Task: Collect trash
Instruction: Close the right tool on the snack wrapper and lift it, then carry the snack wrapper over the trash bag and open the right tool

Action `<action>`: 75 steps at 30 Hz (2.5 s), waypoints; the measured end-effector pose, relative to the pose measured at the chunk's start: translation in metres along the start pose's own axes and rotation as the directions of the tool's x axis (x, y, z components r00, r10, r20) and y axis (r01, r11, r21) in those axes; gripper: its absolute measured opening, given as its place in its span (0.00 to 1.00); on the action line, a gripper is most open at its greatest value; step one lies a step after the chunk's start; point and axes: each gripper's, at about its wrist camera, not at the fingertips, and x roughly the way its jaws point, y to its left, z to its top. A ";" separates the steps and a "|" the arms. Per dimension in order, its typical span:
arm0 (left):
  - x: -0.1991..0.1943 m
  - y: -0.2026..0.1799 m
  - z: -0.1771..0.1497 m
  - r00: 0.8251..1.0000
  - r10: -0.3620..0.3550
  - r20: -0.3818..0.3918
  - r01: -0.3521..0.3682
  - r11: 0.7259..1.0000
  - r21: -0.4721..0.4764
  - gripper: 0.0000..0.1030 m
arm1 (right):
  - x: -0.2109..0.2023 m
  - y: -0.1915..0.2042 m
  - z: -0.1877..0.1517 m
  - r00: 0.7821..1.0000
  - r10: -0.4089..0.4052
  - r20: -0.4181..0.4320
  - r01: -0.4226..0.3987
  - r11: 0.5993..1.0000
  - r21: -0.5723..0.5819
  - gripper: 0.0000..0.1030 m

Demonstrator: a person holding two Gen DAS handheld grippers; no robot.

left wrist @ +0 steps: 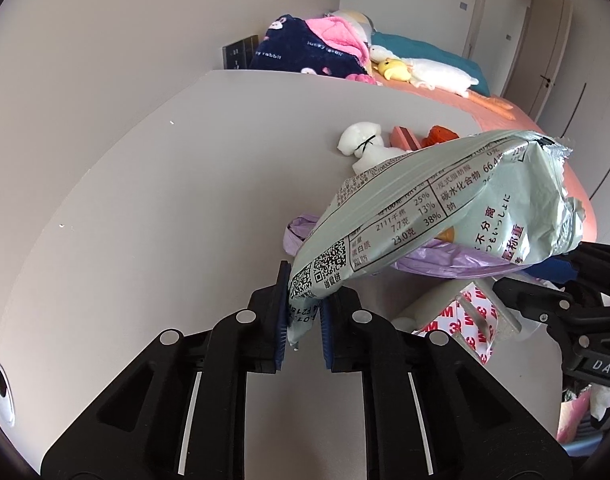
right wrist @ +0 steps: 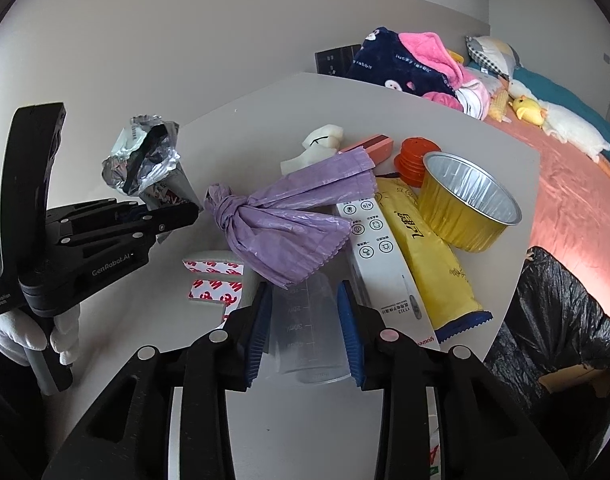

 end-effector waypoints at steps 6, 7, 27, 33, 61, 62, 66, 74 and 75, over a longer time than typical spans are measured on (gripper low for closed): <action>-0.009 0.002 -0.001 1.000 0.011 0.019 -0.011 1.000 -0.011 0.12 | 0.002 0.001 -0.001 1.000 -0.028 -0.003 0.028 1.000 0.004 0.35; -0.010 0.002 -0.001 1.000 0.012 0.023 -0.012 1.000 -0.012 0.12 | 0.001 0.002 -0.001 0.999 -0.035 -0.005 0.035 0.999 0.003 0.35; -0.065 -0.036 -0.001 0.992 -0.043 0.122 0.045 0.999 -0.015 0.12 | -0.069 -0.016 -0.010 0.993 -0.014 0.117 0.003 0.996 0.089 0.35; -0.070 -0.063 0.001 0.989 -0.080 0.127 0.080 0.997 0.004 0.12 | -0.090 -0.029 -0.017 0.989 -0.026 0.145 0.010 0.994 0.111 0.35; -0.053 -0.170 0.002 0.966 -0.251 0.066 0.242 0.964 0.112 0.12 | -0.158 -0.101 -0.057 0.967 -0.142 0.211 0.089 0.966 0.244 0.35; -0.051 -0.175 0.003 0.964 -0.259 0.062 0.251 0.961 0.116 0.12 | -0.160 -0.105 -0.058 0.966 -0.150 0.212 0.094 0.963 0.252 0.35; -0.047 -0.192 0.004 0.956 -0.290 0.047 0.281 0.950 0.135 0.12 | -0.168 -0.118 -0.062 0.960 -0.173 0.219 0.108 0.953 0.282 0.35; -0.039 -0.220 0.005 0.931 -0.364 0.006 0.358 0.920 0.160 0.12 | -0.184 -0.142 -0.071 0.949 -0.212 0.232 0.127 0.934 0.334 0.35; -0.038 -0.223 0.005 0.928 -0.373 0.001 0.368 0.916 0.162 0.12 | -0.186 -0.145 -0.073 0.947 -0.218 0.234 0.130 0.930 0.343 0.35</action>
